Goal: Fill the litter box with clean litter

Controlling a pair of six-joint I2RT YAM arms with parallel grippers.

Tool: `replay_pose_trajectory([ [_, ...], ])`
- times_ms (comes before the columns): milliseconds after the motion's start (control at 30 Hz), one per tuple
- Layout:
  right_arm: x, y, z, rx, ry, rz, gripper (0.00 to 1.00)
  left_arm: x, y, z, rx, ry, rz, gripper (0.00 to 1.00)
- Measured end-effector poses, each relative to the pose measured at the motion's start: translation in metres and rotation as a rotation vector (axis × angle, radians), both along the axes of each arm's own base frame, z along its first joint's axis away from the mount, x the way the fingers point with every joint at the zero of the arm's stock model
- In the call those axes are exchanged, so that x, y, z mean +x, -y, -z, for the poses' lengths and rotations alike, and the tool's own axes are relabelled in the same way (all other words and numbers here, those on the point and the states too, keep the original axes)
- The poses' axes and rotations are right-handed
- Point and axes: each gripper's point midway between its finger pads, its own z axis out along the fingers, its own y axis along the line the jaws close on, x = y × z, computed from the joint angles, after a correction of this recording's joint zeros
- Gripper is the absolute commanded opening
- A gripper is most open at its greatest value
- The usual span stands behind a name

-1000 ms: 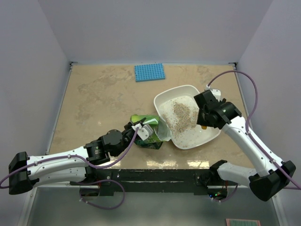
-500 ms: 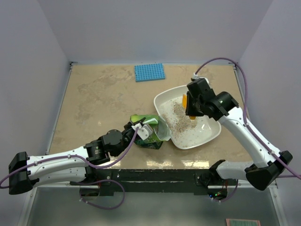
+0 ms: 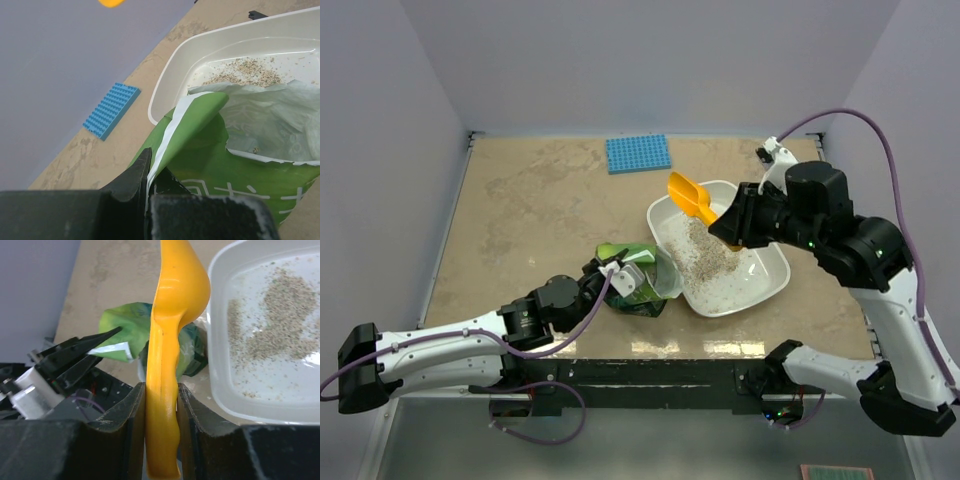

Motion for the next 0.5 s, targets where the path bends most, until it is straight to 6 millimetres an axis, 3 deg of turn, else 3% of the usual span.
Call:
replay_pose_trajectory([
  [133,-0.017,-0.008,-0.018,0.134,0.063,-0.056,0.0,0.0,-0.009,-0.009,-0.006,0.022,-0.016,0.0],
  [233,-0.017,-0.01,-0.016,0.182,0.089,-0.048,0.0,0.0,-0.021,-0.014,0.017,0.041,-0.046,0.0],
  [333,-0.01,-0.011,-0.01,0.205,0.108,-0.021,0.0,0.004,-0.031,-0.018,0.062,0.054,-0.089,0.0],
  [500,0.023,-0.03,0.021,0.197,0.1,0.004,0.0,0.01,-0.052,-0.023,0.127,0.05,-0.187,0.0],
])
